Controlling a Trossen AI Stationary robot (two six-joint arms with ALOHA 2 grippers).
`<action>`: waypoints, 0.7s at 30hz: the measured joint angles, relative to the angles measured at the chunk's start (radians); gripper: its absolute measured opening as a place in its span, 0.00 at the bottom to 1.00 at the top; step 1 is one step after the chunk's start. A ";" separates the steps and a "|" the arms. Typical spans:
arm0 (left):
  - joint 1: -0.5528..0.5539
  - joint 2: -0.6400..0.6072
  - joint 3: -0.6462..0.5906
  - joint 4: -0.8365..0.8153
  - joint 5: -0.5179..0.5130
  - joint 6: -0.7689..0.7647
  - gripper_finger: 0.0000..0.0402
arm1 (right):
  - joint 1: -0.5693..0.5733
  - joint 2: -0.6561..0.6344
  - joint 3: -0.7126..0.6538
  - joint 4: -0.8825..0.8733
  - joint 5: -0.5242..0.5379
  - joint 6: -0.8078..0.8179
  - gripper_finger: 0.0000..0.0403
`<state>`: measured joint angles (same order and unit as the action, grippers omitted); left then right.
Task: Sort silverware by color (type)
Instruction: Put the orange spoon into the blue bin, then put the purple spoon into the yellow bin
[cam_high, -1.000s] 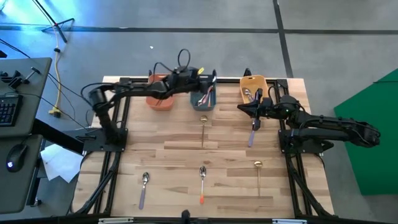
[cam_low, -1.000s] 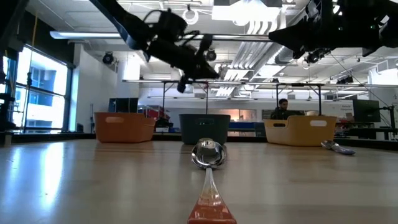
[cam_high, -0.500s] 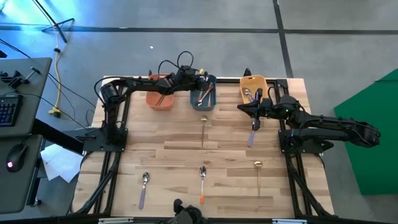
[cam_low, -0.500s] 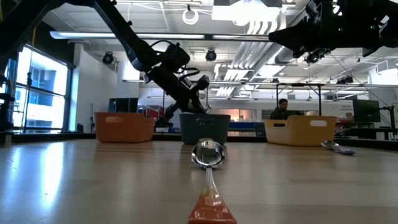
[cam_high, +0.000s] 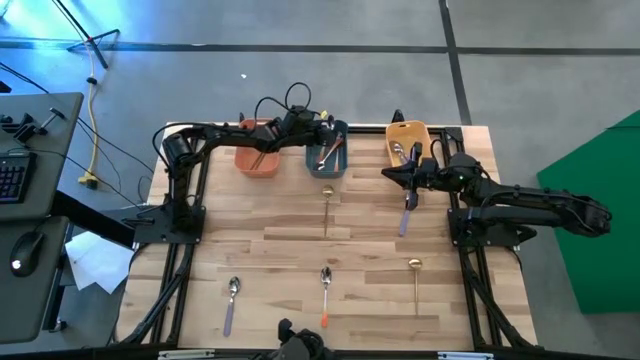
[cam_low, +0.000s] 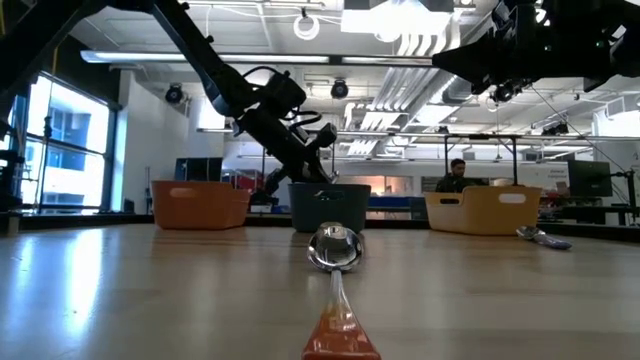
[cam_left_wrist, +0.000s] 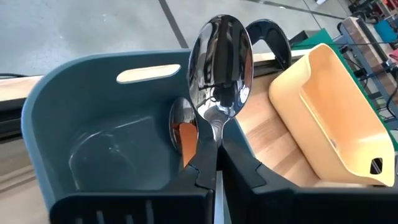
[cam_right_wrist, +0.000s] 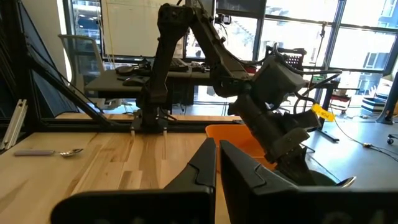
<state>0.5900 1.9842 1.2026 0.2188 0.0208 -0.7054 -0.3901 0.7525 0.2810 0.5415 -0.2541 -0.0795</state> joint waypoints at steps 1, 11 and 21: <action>0.001 0.000 0.000 -0.003 0.000 0.000 0.02 | 0.000 0.000 0.000 0.000 0.000 0.000 0.01; 0.014 -0.002 0.000 -0.082 0.015 0.026 0.07 | 0.000 0.000 0.000 0.000 0.000 0.000 0.01; 0.014 -0.055 -0.001 -0.101 0.013 0.105 0.06 | 0.000 0.000 0.000 -0.009 0.000 0.002 0.01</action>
<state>0.6037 1.9295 1.2013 0.1178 0.0334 -0.6003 -0.3901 0.7525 0.2810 0.5321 -0.2539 -0.0777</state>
